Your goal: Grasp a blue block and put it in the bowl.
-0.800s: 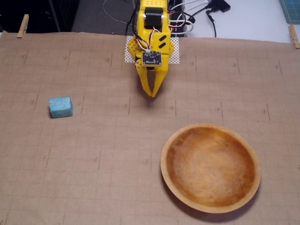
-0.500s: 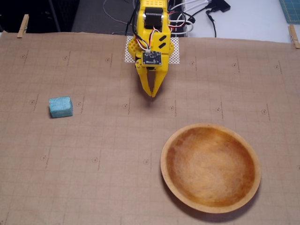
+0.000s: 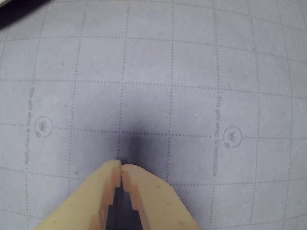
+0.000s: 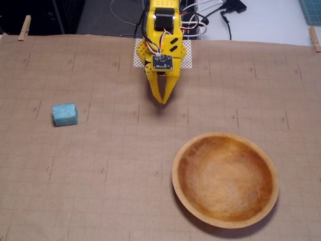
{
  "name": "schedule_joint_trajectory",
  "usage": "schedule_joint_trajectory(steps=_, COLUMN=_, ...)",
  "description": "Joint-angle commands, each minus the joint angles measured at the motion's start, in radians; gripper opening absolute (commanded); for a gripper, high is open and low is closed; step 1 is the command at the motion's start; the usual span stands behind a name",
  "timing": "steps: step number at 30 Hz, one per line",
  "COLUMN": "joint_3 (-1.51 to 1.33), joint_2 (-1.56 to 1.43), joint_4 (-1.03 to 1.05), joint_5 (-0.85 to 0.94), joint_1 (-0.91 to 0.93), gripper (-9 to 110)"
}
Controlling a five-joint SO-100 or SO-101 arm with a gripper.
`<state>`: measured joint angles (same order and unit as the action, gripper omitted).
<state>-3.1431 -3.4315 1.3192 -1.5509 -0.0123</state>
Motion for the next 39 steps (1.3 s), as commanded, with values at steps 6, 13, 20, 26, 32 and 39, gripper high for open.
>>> schedule_joint_trajectory(steps=6, joint_3=0.272, joint_2=-0.009, joint_4=-0.025, joint_5=-0.003, joint_1=-0.006, gripper=-3)
schedule_joint_trajectory(steps=13, joint_3=0.480, joint_2=-0.009, joint_4=-0.025, joint_5=0.006, joint_1=0.005, gripper=-3)
schedule_joint_trajectory(steps=20, joint_3=0.614, joint_2=-0.008, joint_4=-0.169, joint_5=-0.003, joint_1=0.009, gripper=-3)
schedule_joint_trajectory(steps=26, joint_3=0.617, joint_2=0.015, joint_4=-0.449, joint_5=-0.002, joint_1=0.081, gripper=-3)
schedule_joint_trajectory(steps=32, joint_3=0.735, joint_2=0.302, joint_4=-0.505, joint_5=-0.003, joint_1=0.156, gripper=4)
schedule_joint_trajectory(steps=39, joint_3=0.957, joint_2=0.684, joint_4=-0.494, joint_5=-0.005, joint_1=0.284, gripper=27)
